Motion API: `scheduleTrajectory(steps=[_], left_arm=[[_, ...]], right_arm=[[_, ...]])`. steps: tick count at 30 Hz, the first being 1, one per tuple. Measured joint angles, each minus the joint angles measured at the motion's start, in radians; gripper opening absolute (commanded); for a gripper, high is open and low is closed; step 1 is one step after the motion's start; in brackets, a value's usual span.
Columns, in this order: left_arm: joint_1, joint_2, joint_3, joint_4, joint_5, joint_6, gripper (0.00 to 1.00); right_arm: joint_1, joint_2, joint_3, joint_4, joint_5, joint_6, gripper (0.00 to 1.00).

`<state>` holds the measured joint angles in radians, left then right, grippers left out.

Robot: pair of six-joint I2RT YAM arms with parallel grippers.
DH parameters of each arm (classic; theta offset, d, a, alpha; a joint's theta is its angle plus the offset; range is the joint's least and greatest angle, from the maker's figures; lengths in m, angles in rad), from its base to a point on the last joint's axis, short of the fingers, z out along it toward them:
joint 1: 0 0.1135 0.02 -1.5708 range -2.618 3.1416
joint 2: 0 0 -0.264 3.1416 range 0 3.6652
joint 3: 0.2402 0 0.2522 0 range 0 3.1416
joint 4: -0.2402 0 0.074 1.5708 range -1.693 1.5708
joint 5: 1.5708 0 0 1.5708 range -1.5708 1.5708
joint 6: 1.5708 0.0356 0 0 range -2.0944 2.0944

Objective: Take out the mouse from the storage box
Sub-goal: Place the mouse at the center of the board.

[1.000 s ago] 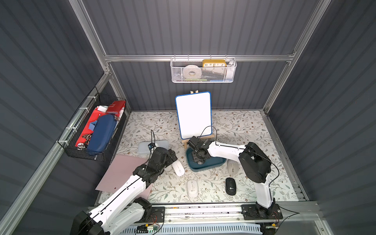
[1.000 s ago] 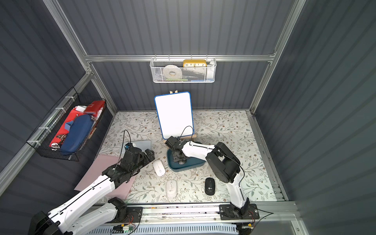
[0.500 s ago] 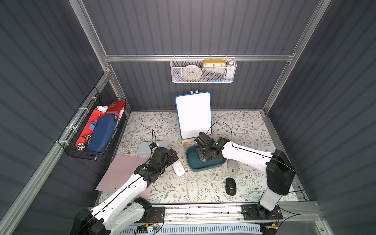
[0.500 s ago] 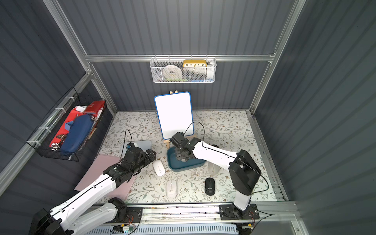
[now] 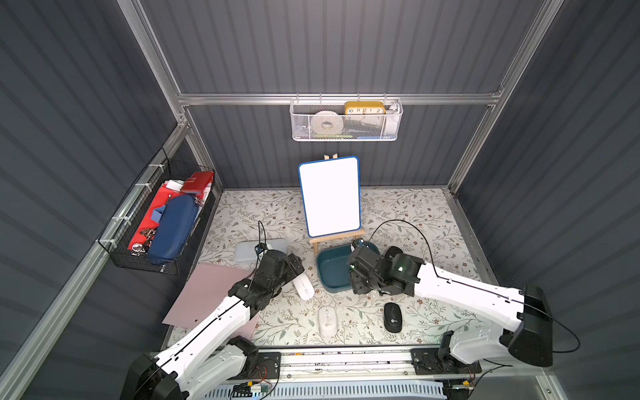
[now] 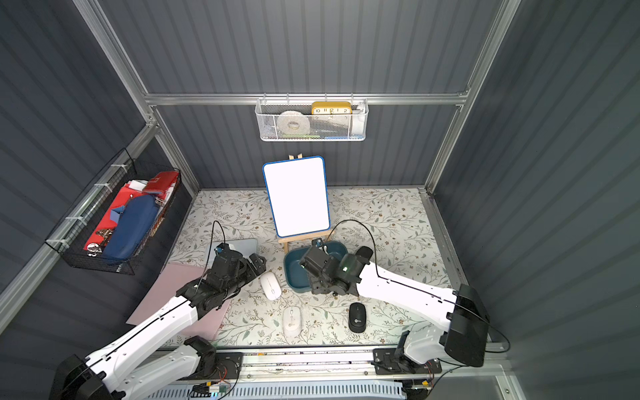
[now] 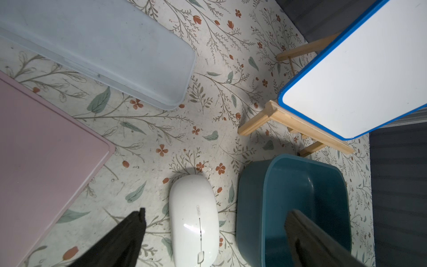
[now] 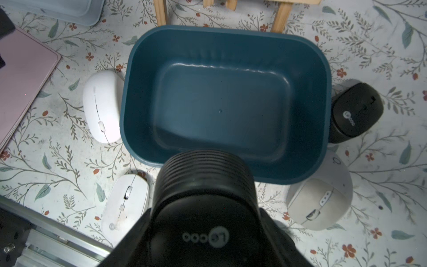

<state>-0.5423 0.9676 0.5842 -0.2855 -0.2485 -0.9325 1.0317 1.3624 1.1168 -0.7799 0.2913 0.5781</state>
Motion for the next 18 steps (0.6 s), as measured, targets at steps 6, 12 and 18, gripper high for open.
scheduleTrajectory(steps=[6,12,18], left_arm=[[0.000,-0.023,0.000,-0.004,0.002,-0.014,0.99],[0.000,-0.030,0.000,-0.007,0.006,-0.029,1.00],[0.000,-0.033,0.000,-0.007,0.011,-0.043,0.99]], right_arm=[[0.093,-0.052,-0.081,-0.021,0.029,0.076,0.52],[0.193,-0.052,-0.116,-0.022,0.062,0.140,0.53],[0.267,-0.027,-0.163,-0.015,0.077,0.188,0.52]])
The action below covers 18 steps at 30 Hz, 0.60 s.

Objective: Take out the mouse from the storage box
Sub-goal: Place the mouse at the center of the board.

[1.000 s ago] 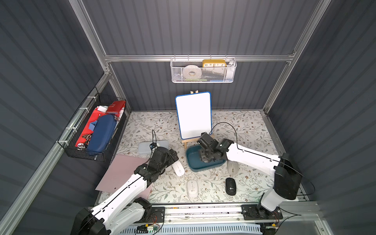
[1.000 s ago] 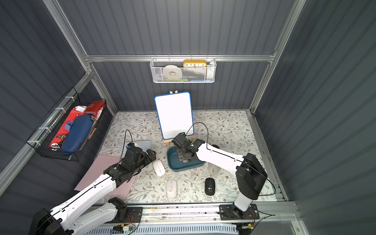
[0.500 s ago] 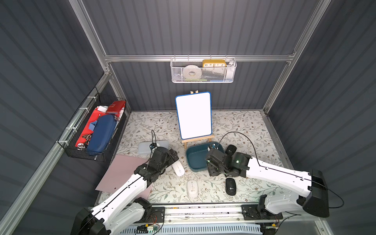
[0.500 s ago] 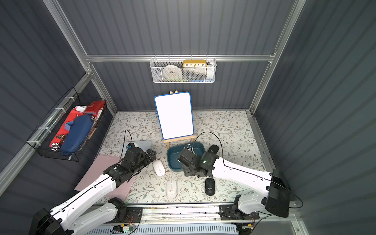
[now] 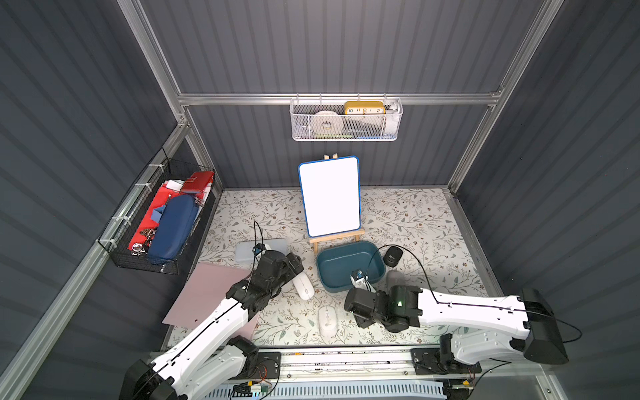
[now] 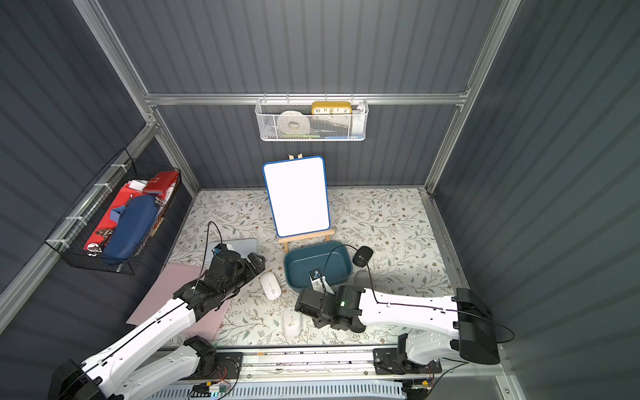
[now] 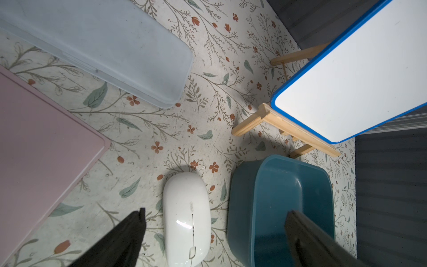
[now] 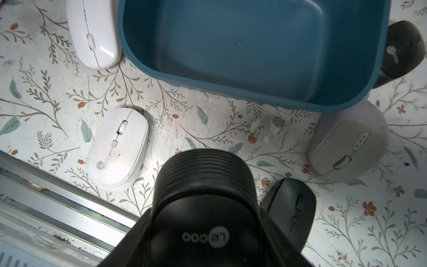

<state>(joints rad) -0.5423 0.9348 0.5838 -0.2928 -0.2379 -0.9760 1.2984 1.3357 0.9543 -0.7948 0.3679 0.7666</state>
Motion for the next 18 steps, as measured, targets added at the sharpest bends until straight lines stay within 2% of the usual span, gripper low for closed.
scheduleTrajectory(steps=[12,18], left_arm=[[0.000,-0.016,-0.006,-0.005,0.005,-0.011,1.00],[0.000,-0.023,-0.011,-0.008,0.006,-0.011,0.99]], right_arm=[[0.079,0.103,-0.055,0.077,-0.029,0.066,0.53],[0.083,0.160,-0.072,0.120,-0.050,0.077,0.53]])
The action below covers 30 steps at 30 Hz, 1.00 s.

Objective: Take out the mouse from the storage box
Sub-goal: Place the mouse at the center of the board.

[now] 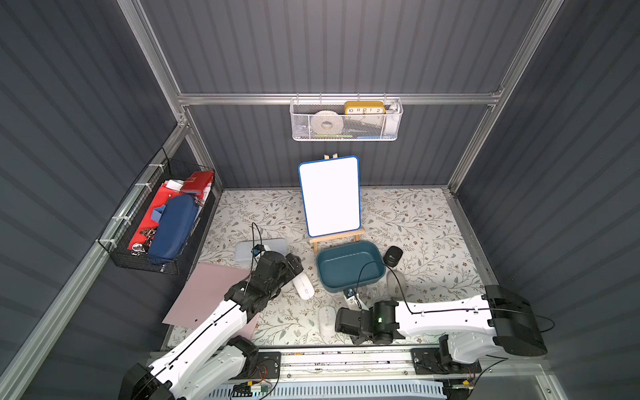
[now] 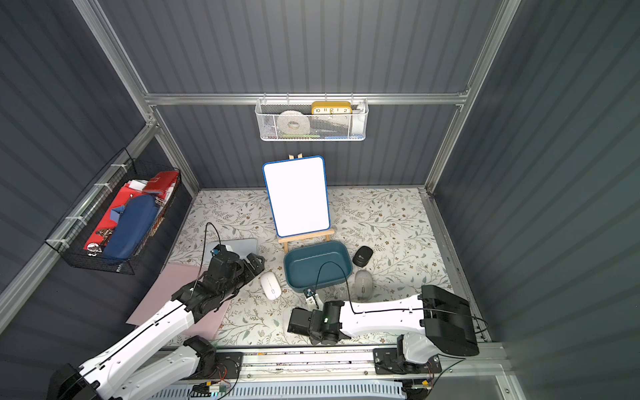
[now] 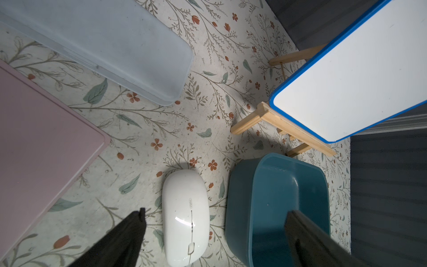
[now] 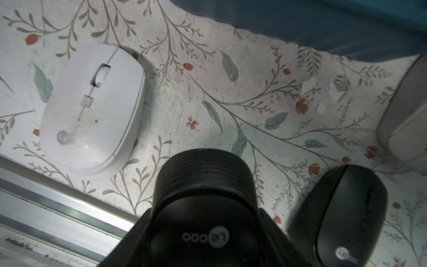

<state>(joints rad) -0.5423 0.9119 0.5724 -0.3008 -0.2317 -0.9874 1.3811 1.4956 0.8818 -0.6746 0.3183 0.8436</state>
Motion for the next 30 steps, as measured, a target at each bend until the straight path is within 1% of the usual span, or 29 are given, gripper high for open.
scheduleTrajectory(steps=[10,15,21,23,25,30], left_arm=[[0.000,0.000,-0.005,-0.003,0.000,0.000,0.99],[0.000,-0.002,-0.007,-0.004,0.000,0.000,0.99],[0.000,-0.006,-0.007,-0.007,0.000,0.000,0.99],[0.000,-0.006,-0.007,-0.007,0.000,0.000,0.99],[0.000,-0.006,-0.007,-0.007,0.001,0.000,0.99],[0.000,-0.006,-0.007,-0.007,0.001,0.000,1.00]], right_arm=[[0.000,0.080,-0.002,0.049,-0.001,0.001,0.53],[-0.002,0.097,-0.002,0.063,0.001,0.001,0.54],[-0.035,0.108,-0.005,0.083,0.000,-0.007,0.55],[-0.057,0.116,-0.005,0.087,0.000,-0.014,0.58],[-0.074,0.125,-0.005,0.093,0.000,-0.019,0.64],[-0.075,0.137,-0.005,0.105,-0.001,-0.029,0.74]])
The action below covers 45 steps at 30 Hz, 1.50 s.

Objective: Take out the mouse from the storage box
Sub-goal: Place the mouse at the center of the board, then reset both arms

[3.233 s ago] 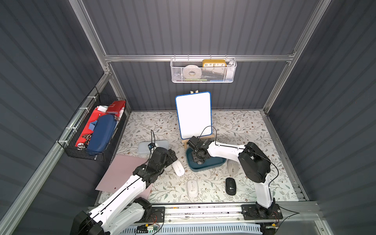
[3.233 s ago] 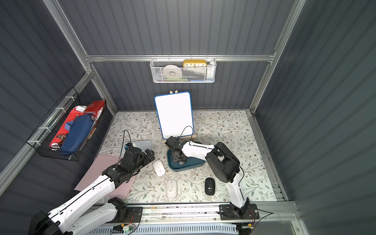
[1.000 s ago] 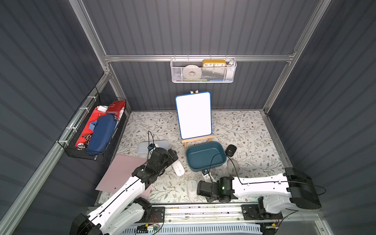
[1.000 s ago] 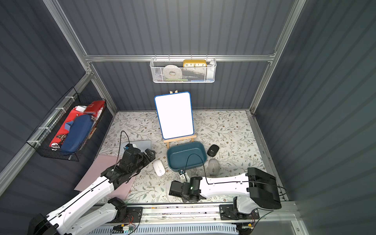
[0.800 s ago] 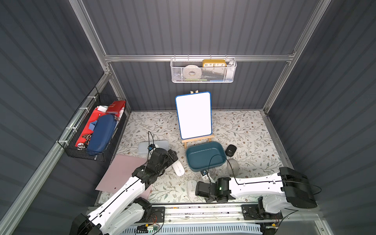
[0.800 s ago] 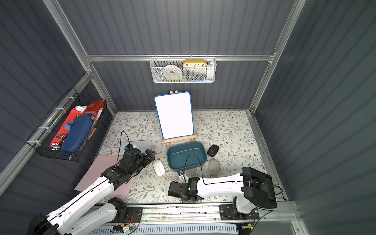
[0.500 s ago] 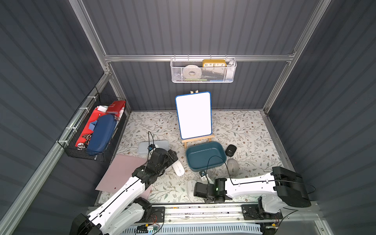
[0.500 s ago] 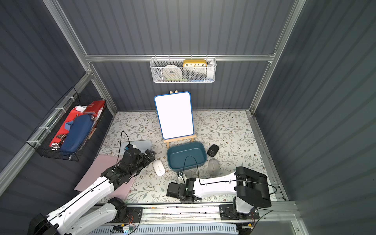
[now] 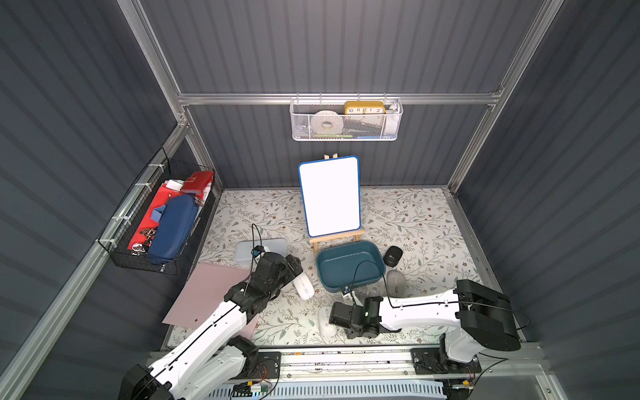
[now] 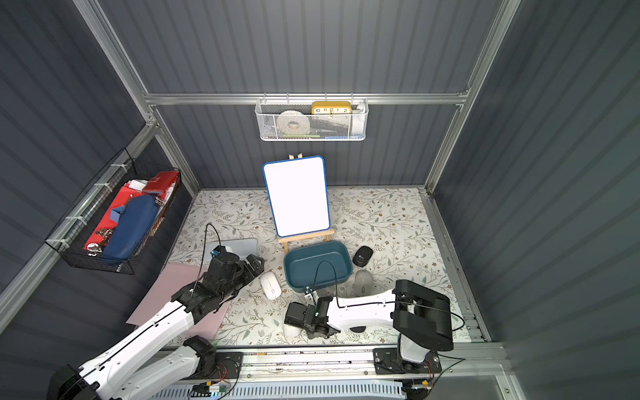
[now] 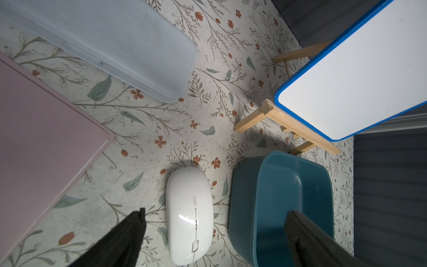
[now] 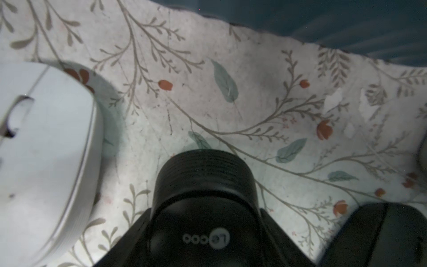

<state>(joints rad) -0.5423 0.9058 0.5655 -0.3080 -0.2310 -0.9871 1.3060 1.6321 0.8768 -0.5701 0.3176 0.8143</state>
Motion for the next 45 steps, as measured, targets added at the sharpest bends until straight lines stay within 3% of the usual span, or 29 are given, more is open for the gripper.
scheduleTrajectory(steps=[11,17,22,25,28,36,41,45], left_arm=[[0.000,0.000,0.048,-0.066,-0.002,0.036,1.00],[0.000,-0.060,0.259,-0.192,-0.119,0.109,1.00],[0.001,-0.208,0.251,-0.170,-0.210,0.135,0.99],[0.001,-0.206,0.214,-0.104,-0.262,0.149,0.99],[0.001,-0.105,0.191,-0.051,-0.339,0.157,0.99],[0.031,0.224,0.205,0.175,-0.472,0.326,0.99],[0.201,0.370,0.248,0.311,-0.476,0.441,0.99],[0.336,0.409,0.219,0.437,-0.474,0.517,1.00]], right_arm=[[0.000,-0.054,0.021,-0.084,0.033,-0.021,0.82],[0.000,-0.299,0.103,-0.269,0.171,-0.064,0.87],[-0.002,-0.527,0.127,-0.346,0.336,-0.105,0.99],[-0.025,-0.645,0.115,-0.329,0.426,-0.154,0.99],[-0.109,-0.724,0.053,-0.256,0.482,-0.213,0.99],[-0.550,-0.760,-0.110,-0.042,0.457,-0.325,0.99],[-0.729,-0.725,-0.141,0.130,0.422,-0.397,0.99],[-0.831,-0.682,-0.196,0.307,0.419,-0.483,0.99]])
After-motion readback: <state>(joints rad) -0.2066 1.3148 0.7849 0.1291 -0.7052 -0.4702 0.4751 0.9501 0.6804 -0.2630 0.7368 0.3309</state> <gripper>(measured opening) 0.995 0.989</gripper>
